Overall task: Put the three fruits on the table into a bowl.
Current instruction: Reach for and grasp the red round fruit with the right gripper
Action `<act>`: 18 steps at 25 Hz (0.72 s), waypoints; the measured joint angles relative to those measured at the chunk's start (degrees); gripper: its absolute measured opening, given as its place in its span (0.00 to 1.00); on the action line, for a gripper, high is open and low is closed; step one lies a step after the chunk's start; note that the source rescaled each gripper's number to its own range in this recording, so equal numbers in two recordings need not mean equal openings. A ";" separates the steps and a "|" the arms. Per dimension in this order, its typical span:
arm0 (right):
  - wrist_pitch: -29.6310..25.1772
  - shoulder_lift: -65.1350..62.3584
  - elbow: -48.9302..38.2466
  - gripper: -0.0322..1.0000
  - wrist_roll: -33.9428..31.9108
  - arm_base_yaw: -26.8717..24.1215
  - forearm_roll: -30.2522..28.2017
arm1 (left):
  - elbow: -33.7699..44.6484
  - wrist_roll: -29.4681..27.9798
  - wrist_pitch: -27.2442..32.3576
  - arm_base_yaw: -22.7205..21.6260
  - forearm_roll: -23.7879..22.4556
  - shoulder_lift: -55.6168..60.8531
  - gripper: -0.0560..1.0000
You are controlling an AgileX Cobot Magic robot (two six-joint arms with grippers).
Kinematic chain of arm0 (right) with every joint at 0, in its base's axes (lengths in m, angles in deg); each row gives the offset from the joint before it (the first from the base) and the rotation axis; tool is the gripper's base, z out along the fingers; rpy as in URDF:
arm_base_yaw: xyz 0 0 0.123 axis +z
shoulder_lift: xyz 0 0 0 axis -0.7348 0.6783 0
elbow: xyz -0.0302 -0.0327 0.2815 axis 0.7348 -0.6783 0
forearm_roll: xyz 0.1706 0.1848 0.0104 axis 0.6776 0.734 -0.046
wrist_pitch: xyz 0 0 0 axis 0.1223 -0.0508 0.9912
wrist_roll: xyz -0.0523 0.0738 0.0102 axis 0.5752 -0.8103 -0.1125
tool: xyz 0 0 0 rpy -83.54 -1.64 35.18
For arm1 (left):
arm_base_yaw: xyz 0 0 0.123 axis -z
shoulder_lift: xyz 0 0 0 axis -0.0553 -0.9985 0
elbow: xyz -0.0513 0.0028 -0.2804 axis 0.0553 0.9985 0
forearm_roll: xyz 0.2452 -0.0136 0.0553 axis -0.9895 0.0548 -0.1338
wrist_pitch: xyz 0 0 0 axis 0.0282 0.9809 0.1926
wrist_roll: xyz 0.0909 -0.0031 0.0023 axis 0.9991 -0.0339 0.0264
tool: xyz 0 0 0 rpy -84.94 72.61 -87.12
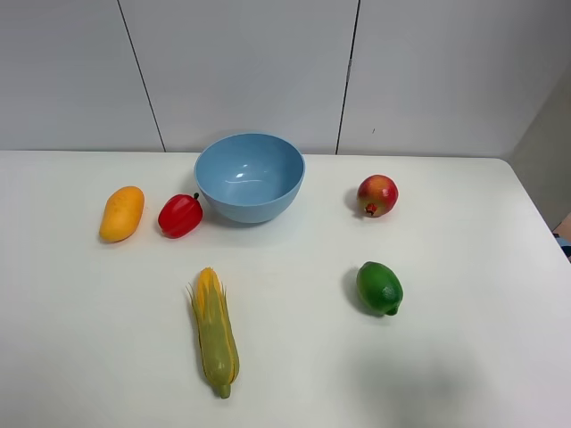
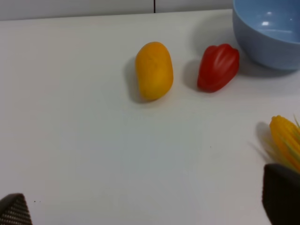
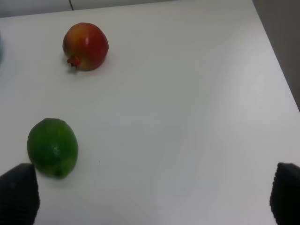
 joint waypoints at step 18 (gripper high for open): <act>1.38 6.84 2.07 0.99 -1.85 0.00 -0.25 | 0.00 0.00 0.00 0.00 -0.10 0.00 1.00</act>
